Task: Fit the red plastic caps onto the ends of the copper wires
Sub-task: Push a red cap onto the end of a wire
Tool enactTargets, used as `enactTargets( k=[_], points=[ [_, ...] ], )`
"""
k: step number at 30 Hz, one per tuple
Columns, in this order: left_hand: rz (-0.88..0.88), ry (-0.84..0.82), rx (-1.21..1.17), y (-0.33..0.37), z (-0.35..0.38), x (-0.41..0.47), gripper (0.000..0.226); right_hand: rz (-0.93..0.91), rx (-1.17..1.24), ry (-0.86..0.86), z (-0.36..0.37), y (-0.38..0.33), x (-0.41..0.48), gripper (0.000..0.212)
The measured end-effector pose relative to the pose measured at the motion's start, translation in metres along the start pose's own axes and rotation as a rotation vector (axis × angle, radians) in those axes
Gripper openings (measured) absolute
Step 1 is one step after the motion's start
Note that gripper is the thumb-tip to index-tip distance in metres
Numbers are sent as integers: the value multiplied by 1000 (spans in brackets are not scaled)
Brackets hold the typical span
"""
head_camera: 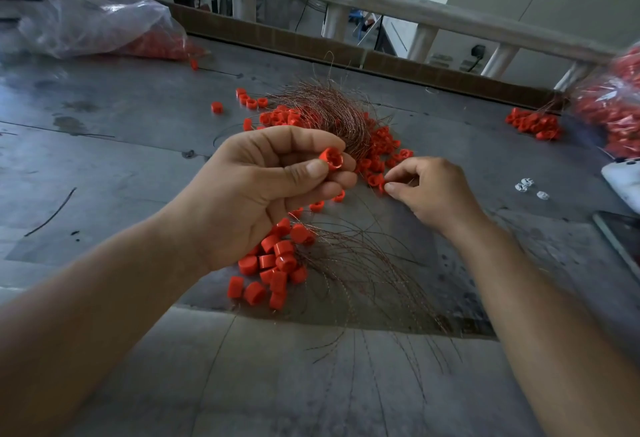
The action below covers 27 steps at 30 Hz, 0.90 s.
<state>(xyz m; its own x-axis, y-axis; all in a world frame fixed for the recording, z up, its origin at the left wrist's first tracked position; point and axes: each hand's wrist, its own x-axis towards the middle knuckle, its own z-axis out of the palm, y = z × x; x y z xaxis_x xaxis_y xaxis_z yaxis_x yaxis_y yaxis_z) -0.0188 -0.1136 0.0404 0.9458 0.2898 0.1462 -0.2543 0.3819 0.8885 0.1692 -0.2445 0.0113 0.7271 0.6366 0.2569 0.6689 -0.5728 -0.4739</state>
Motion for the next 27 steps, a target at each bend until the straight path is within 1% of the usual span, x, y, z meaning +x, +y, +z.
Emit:
enactTargets(
  k=[5,8,11,12,13,14,16,18,20,23,27],
  points=[
    [-1,-10,0,0,-1,0,23,-27,14,12,1,-1,-2,12],
    [-3,-19,8,-1,-2,0,23,-56,-4,9,3,-3,-2,6],
    [-6,-25,17,-1,-3,0,23,-46,6,17,2,-5,-3,4],
    [-9,-25,22,-1,-3,0,23,-22,69,30,0,-6,-4,6],
    [-11,-23,30,-1,-3,0,23,11,194,35,-4,-9,-5,10],
    [-11,-20,43,-1,-3,0,23,44,372,27,-9,-12,-7,15],
    [-5,-6,86,-3,-2,0,22,91,741,-37,-21,-21,-13,17],
    [3,15,139,-4,-1,-1,22,119,965,-140,-27,-29,-19,12],
    [14,35,182,-6,0,-1,23,140,1056,-235,-28,-38,-23,7],
    [29,67,222,-6,0,-1,24,150,1091,-316,-24,-49,-29,4],
    [39,67,269,-7,0,-1,25,118,1141,-364,-23,-55,-32,12]
  ],
)
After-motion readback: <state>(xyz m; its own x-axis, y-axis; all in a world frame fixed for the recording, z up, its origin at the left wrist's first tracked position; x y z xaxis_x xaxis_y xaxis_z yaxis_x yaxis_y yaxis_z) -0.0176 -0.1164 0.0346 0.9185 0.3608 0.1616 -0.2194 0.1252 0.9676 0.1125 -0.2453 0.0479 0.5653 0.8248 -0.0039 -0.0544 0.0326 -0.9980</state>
